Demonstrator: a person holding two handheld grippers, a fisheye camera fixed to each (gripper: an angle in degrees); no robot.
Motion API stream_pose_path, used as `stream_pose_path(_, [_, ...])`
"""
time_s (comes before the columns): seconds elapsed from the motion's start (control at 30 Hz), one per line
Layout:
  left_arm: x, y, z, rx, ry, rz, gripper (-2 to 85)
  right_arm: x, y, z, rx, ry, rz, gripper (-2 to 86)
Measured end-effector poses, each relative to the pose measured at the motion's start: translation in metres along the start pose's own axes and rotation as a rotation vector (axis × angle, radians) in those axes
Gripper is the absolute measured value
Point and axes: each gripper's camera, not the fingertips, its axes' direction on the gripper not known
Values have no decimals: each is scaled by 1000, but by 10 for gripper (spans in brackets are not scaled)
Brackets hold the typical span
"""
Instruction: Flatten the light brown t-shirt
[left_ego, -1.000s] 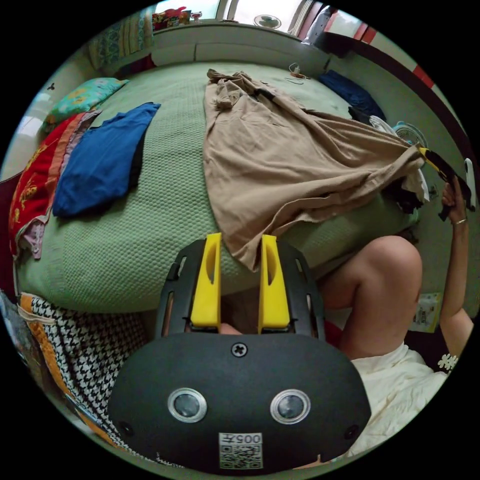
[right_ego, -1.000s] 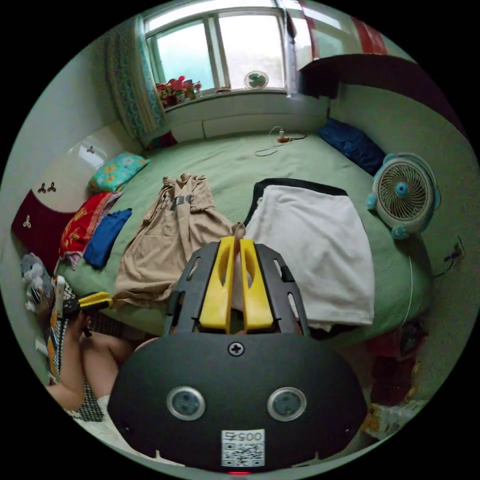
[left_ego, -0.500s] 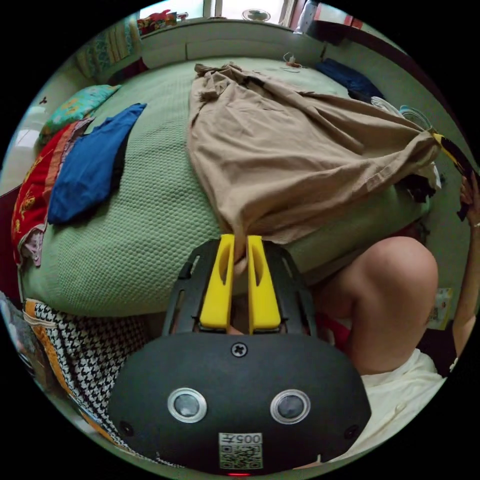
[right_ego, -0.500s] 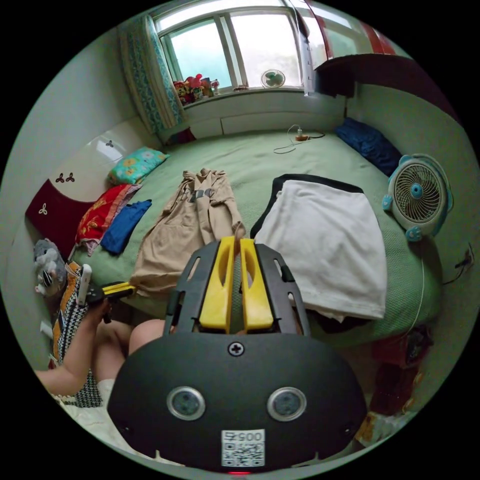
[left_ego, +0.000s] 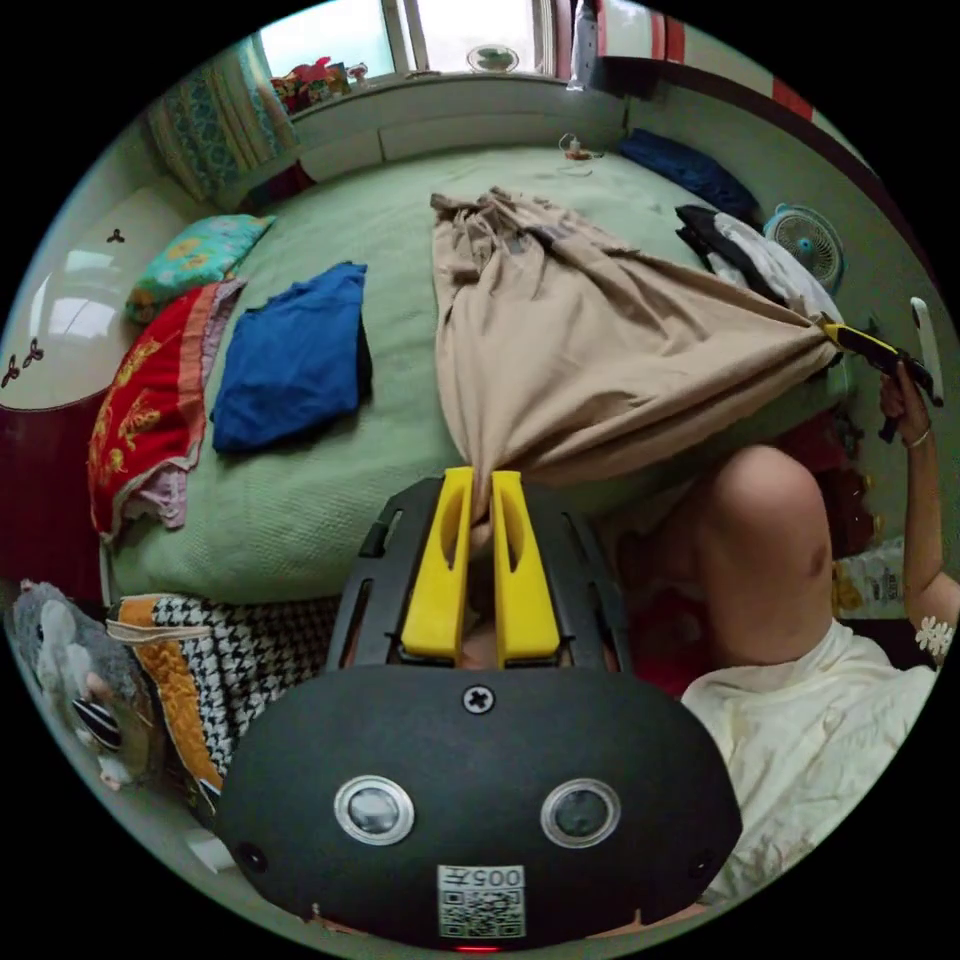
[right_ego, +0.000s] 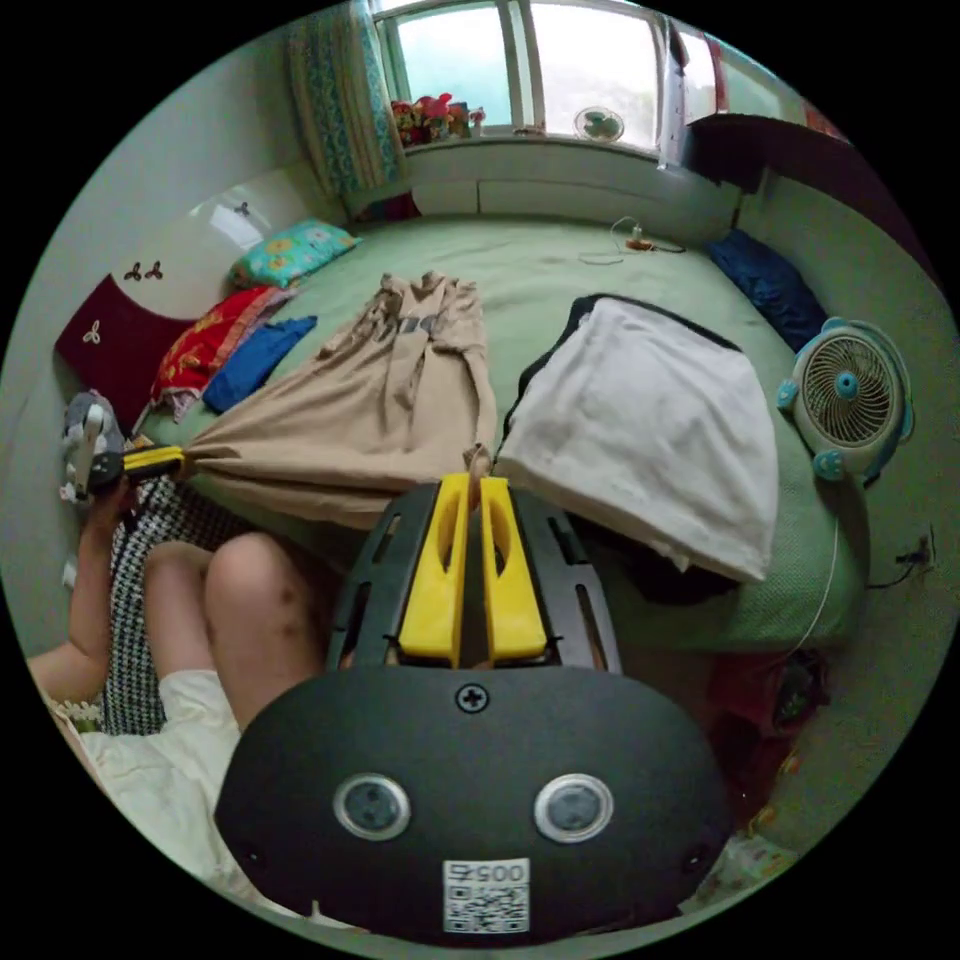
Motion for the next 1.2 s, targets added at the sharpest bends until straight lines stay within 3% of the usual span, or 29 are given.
stream_pose_path(0.07, [-1, 9, 23, -74, 42, -62, 76, -5, 7, 31, -94, 14, -2, 13])
stream_pose_path(0.17, [-1, 19, 18, -24, 37, -121, 86, -14, 17, 55, -165, 24, -51, 76])
stream_pose_path(0.3, [-7, 5, -5, 93, 38, -150, 89, -32, 0, 36, -27, -151, -142, 114])
stream_pose_path(0.37, [-8, -21, -13, 161, 58, -126, 91, -47, -21, 31, 66, -129, -189, 117])
stream_pose_path(0.53, [-3, -95, 12, 196, 42, -87, 109, -88, -102, 83, 196, 9, -277, 109])
stream_pose_path(0.73, [-15, -189, 60, 258, 42, -105, 124, -108, -212, 212, 66, 92, -318, 102])
stream_pose_path(0.97, [-42, -301, 129, 91, 29, -109, 97, -122, -297, 329, -73, 127, -330, 57])
stream_pose_path(1.2, [-83, -308, 124, 168, 28, -137, 48, -86, -332, 343, -19, 88, -256, -8])
